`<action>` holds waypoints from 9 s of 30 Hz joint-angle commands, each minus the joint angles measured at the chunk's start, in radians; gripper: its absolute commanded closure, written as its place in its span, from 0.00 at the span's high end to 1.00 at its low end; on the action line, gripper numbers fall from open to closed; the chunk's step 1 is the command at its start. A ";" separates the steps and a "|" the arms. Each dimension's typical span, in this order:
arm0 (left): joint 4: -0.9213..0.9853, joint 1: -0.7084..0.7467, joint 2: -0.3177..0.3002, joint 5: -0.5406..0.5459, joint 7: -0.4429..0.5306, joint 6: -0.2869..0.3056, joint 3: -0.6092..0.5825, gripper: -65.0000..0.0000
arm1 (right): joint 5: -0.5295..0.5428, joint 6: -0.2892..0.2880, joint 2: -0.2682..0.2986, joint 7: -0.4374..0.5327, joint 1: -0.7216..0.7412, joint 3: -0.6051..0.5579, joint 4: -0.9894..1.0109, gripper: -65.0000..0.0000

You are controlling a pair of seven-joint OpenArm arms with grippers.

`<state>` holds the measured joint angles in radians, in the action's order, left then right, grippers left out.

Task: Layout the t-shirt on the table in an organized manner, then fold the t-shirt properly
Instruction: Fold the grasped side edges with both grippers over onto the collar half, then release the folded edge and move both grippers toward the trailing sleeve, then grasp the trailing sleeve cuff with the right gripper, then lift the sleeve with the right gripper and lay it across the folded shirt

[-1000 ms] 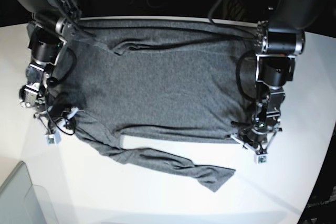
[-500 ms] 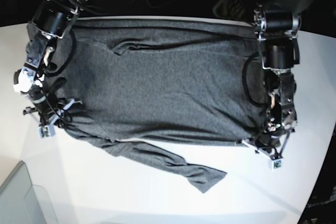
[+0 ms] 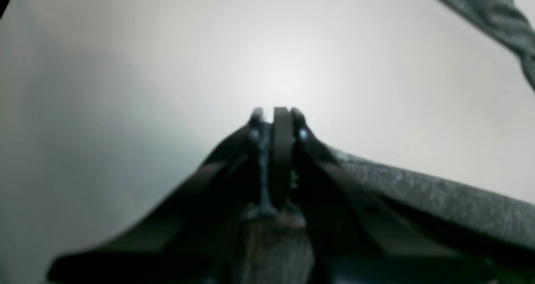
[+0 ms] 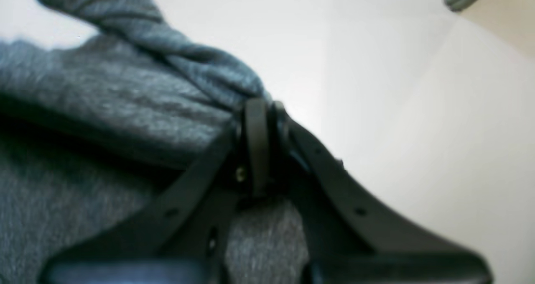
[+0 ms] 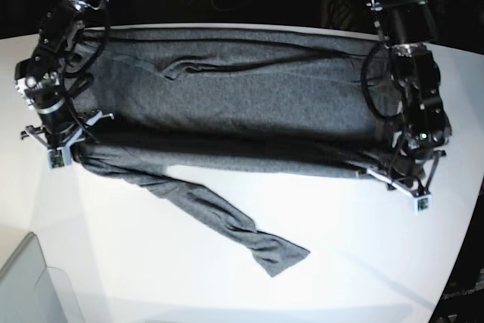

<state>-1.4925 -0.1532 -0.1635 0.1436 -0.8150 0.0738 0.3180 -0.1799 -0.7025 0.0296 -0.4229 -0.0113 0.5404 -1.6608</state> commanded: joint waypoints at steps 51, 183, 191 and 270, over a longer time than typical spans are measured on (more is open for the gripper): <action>-0.018 0.271 -0.015 0.000 0.012 -0.004 0.002 0.42 | 0.016 0.004 -0.041 0.023 -0.315 0.080 -0.215 0.49; 0.316 -0.012 -0.164 0.454 0.392 -0.016 -0.282 0.63 | 0.012 0.004 -0.007 0.152 0.368 -0.512 0.469 0.00; 0.309 0.000 -0.164 0.454 0.392 -0.016 -0.282 0.63 | 0.012 0.004 0.014 0.158 0.512 -0.371 0.649 0.00; 0.134 0.039 -0.172 0.454 0.386 -0.016 -0.259 0.63 | 0.012 0.220 0.045 0.244 0.362 -0.509 0.721 0.00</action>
<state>-1.3445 -0.0982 -0.3180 0.5938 -0.4519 0.0555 0.0494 -0.1711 -0.4755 0.0715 -0.1810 0.3317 0.0322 -0.9340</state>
